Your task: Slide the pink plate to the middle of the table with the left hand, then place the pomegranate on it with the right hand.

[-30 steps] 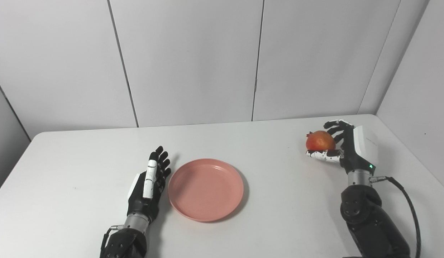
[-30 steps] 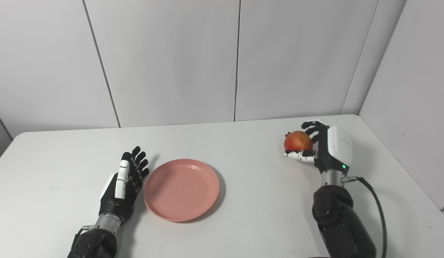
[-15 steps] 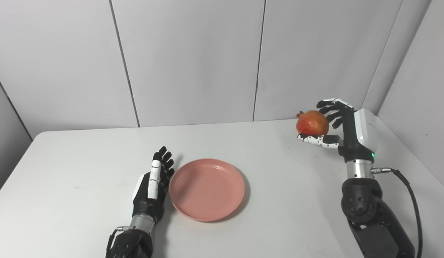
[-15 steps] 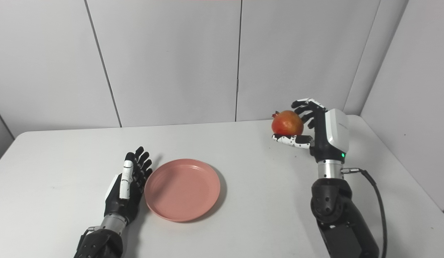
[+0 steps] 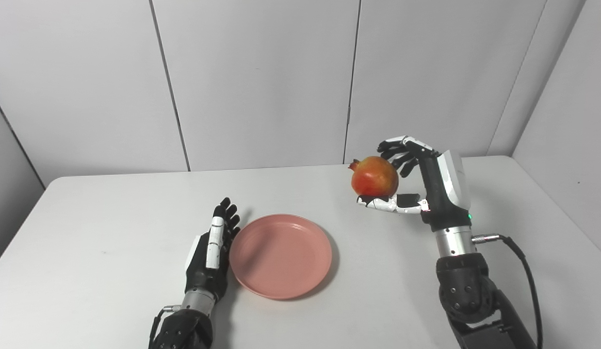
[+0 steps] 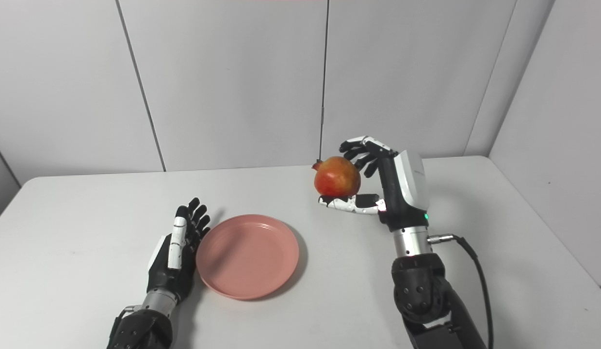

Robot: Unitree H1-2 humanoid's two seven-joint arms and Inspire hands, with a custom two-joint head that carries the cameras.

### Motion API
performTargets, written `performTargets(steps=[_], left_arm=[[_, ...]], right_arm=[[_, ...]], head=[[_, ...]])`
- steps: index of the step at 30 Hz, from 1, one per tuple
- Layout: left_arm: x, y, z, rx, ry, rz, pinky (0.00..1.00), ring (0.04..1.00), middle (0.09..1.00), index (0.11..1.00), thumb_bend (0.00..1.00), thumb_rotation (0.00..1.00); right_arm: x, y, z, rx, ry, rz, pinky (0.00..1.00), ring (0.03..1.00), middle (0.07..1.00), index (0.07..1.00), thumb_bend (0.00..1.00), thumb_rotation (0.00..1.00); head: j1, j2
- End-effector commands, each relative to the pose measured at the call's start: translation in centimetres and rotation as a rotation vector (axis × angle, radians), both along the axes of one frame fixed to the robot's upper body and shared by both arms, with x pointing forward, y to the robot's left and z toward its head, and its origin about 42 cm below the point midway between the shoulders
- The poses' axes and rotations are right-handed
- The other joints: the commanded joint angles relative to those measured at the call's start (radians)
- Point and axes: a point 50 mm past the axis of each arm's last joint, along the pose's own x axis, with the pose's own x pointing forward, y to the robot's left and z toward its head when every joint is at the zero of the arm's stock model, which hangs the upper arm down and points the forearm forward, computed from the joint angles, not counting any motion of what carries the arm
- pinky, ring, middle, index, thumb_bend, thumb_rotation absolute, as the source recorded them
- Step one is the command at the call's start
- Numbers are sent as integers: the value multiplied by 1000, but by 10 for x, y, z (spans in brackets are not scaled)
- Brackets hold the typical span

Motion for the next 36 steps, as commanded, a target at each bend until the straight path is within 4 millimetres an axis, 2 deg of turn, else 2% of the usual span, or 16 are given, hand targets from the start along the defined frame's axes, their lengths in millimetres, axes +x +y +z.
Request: performTargets(steps=[1, 6, 18, 24, 32, 33, 34, 36], left_arm=[[4, -10, 11, -6, -49, -13, 1000, 1000, 1000, 1000, 686, 1000], [3, -12, 13, 0, -52, -10, 1000, 1000, 1000, 1000, 688, 1000], [4, -13, 12, 1, -57, -9, 1000, 1000, 1000, 1000, 673, 1000], [3, -12, 13, 15, -64, -1, 1000, 1000, 1000, 1000, 680, 1000], [4, -11, 15, 15, -68, 0, 1000, 1000, 1000, 1000, 671, 1000], [4, -11, 15, 16, -68, 0, 1000, 1000, 1000, 1000, 671, 1000], [4, -11, 15, 17, -68, 1, 1000, 1000, 1000, 1000, 672, 1000], [4, -11, 14, 19, -72, 4, 1000, 1000, 1000, 1000, 672, 1000]], right_arm=[[-3, 13, 18, -1, -69, 56, 328, 379, 487, 559, 510, 0], [-9, 32, 14, -2, -61, 123, 283, 357, 470, 563, 507, 0], [-10, 85, -4, -84, -2, 260, 314, 376, 486, 557, 510, 0], [-6, 106, -15, -134, 54, 304, 262, 355, 470, 556, 508, 0], [-3, 124, -32, -177, 110, 350, 245, 348, 463, 558, 507, 0], [-3, 125, -34, -183, 116, 352, 229, 367, 486, 524, 512, 0], [-2, 126, -36, -190, 120, 353, 201, 316, 486, 496, 522, 0], [-1, 127, -41, -210, 126, 352, 188, 273, 477, 490, 527, 0]], head=[[6, 3], [22, 7], [25, -3], [27, 7], [27, 14], [27, 14], [26, 14], [27, 14]])
